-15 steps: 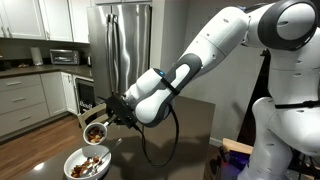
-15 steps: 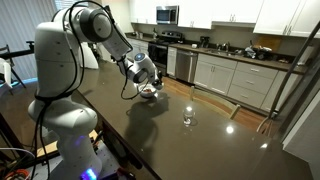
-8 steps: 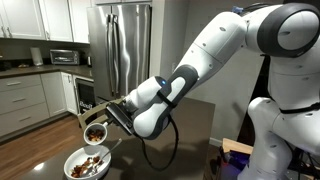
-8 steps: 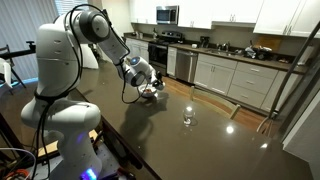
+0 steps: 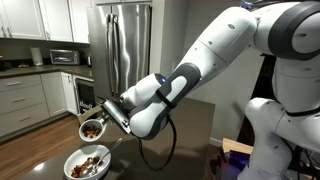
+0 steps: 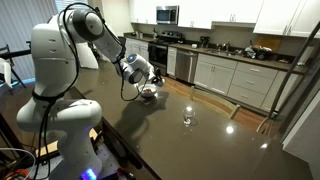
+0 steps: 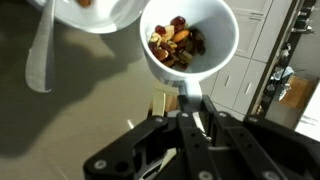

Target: Move some of the objects from the white cup and put them in the bowl

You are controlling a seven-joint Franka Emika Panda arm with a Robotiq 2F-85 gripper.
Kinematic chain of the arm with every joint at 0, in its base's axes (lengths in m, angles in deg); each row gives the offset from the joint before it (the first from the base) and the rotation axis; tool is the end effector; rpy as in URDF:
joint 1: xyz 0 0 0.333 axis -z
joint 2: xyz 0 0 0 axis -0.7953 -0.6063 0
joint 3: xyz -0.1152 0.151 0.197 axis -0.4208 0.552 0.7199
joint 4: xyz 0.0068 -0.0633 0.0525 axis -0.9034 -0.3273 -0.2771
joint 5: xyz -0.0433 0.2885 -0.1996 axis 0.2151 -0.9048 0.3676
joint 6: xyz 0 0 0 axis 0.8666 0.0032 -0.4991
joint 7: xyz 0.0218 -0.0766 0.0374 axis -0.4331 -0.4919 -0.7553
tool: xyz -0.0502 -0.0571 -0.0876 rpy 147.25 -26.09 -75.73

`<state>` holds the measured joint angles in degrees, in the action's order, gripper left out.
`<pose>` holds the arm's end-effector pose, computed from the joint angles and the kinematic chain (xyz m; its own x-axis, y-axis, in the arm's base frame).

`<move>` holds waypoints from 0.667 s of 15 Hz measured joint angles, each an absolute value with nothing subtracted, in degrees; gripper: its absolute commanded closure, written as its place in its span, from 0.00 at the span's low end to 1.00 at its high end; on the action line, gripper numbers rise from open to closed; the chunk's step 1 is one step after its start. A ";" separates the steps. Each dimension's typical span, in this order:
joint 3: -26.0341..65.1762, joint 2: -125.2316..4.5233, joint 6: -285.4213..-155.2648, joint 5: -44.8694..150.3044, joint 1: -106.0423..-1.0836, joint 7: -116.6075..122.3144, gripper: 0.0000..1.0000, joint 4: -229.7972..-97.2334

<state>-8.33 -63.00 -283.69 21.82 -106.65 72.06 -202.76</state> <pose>0.5202 0.1618 0.3194 0.1758 -0.9762 0.1268 -0.6065 -0.2088 -0.7672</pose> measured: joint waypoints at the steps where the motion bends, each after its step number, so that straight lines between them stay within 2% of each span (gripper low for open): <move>1: -10.74 -63.38 -283.67 21.26 -109.06 71.88 0.94 -202.22; 5: -17.00 -64.81 -283.62 20.32 -116.44 71.84 0.94 -201.54; 10: -18.18 -65.08 -283.58 20.32 -119.23 71.84 0.94 -202.51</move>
